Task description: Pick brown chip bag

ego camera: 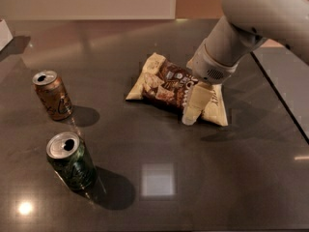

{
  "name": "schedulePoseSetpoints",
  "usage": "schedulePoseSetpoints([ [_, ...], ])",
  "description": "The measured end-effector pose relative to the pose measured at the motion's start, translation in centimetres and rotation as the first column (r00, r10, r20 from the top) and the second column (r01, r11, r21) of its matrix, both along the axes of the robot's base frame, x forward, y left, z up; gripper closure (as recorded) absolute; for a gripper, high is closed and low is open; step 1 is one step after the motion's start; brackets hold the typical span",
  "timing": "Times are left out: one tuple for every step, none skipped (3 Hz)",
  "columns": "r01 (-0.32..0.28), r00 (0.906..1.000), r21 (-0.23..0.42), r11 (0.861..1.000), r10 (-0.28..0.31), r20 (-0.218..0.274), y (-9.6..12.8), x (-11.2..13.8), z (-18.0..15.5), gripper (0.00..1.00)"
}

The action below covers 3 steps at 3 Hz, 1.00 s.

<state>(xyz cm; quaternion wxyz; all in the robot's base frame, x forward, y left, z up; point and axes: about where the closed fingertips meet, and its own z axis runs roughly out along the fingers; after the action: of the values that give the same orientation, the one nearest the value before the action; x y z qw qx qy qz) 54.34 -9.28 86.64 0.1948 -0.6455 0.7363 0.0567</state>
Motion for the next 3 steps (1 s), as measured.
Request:
schedulePoseSetpoints([
  [0.006,0.9992,-0.054,0.999,-0.004,0.039,-0.5,1.4,-1.1,0.0],
  [0.02,0.9983,-0.111,0.994,-0.014,0.057,-0.9,2.1,-2.1,0.17],
  [0.027,0.9978,-0.143,0.989,-0.018,0.064,-1.4,2.6,-2.4,0.39],
])
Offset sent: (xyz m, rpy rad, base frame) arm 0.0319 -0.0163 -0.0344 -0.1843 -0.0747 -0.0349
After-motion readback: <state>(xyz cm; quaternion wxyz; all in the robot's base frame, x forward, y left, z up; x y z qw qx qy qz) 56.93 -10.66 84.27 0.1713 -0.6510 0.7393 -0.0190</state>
